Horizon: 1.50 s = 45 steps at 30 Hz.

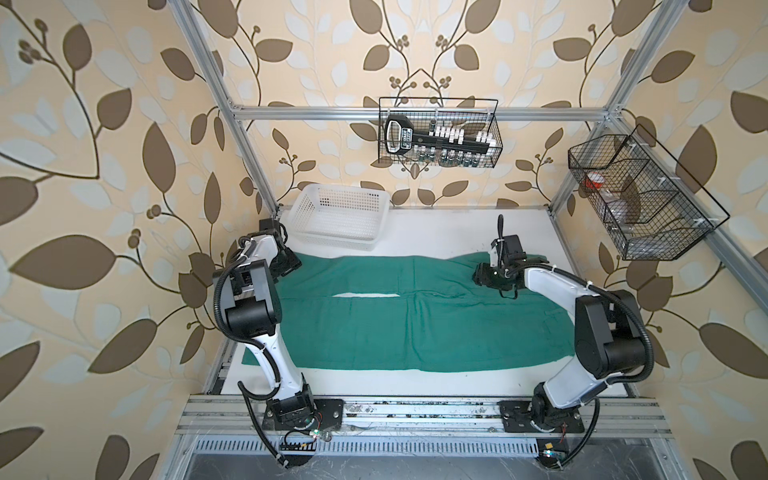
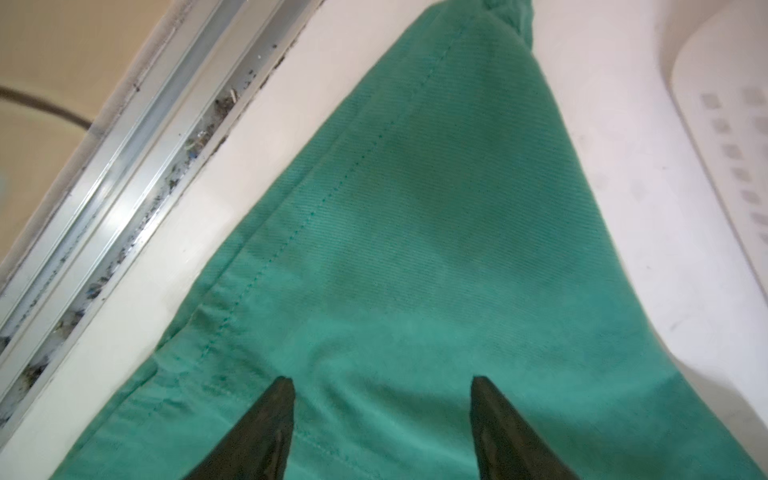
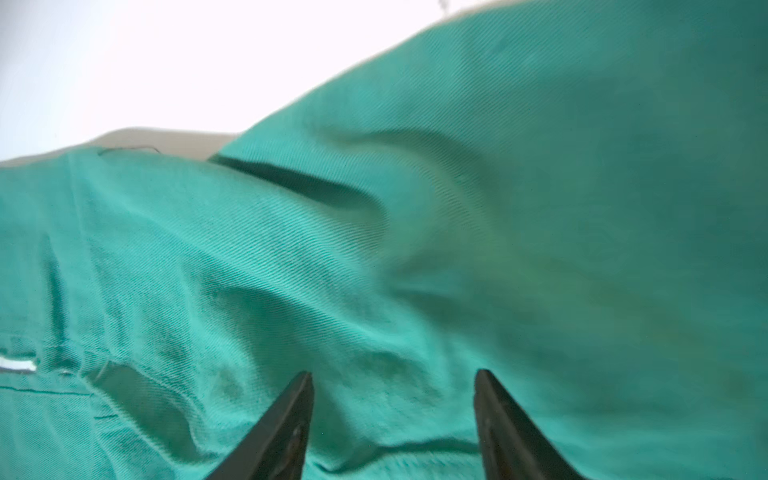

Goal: Fold and stack the trousers

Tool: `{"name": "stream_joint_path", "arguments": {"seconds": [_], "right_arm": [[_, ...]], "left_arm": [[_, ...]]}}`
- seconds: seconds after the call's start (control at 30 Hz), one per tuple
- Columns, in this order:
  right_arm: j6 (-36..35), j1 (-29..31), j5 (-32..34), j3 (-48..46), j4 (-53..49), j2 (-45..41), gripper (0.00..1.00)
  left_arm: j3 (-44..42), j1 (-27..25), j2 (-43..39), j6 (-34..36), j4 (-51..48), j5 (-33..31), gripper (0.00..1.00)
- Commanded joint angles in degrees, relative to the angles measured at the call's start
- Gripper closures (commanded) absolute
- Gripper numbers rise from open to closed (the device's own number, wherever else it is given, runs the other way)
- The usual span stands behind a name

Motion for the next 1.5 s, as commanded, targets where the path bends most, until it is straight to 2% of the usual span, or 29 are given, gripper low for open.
{"name": "stream_joint_path", "arguments": {"seconds": [0.0, 0.13, 0.23, 0.33, 0.43, 0.63, 0.9, 0.97, 1.13, 1.37, 1.47], "right_arm": [[-0.96, -1.47, 7.57, 3.74, -4.1, -1.03, 0.31], [4.12, -7.05, 7.45, 8.45, -4.53, 1.01, 0.28], [8.7, -9.32, 7.98, 12.33, -5.1, 5.18, 0.28], [13.59, -10.8, 8.02, 18.95, -7.69, 11.04, 0.27], [16.44, -11.27, 10.62, 23.43, -8.76, 15.83, 0.26], [22.12, -11.99, 13.38, 33.21, -15.35, 25.72, 0.25], [24.4, -12.07, 15.1, 37.07, -18.08, 32.62, 0.26], [24.72, -12.4, 14.04, 36.75, -18.06, 33.47, 0.28], [24.28, -12.25, 12.96, 34.29, -16.08, 33.56, 0.52], [22.84, -12.36, 12.82, 31.93, -14.17, 31.96, 0.78], [22.22, -12.37, 12.48, 30.89, -13.37, 31.11, 0.86]], "left_arm": [[0.84, 0.54, -5.51, -2.15, -4.11, 4.39, 0.28], [1.89, 0.7, -5.53, -8.38, -5.02, 9.64, 0.25], [1.88, 1.43, -4.19, -17.24, -2.74, 11.99, 0.25], [1.94, 1.6, -2.47, -26.24, -0.48, 12.45, 0.25], [2.7, 1.58, -0.84, -33.69, 0.44, 10.11, 0.25], [5.63, 2.18, 2.34, -41.01, -0.83, 6.73, 0.23], [12.75, 2.63, 8.23, -45.06, -2.96, 5.26, 0.21], [15.44, 2.81, 10.22, -45.21, -3.45, 5.29, 0.21], [23.43, 3.07, 15.36, -45.13, -7.01, 4.12, 0.22], [30.57, 3.14, 21.62, -44.87, -7.36, 6.07, 0.26], [32.73, 3.11, 24.02, -44.35, -6.98, 7.98, 0.29]]}}
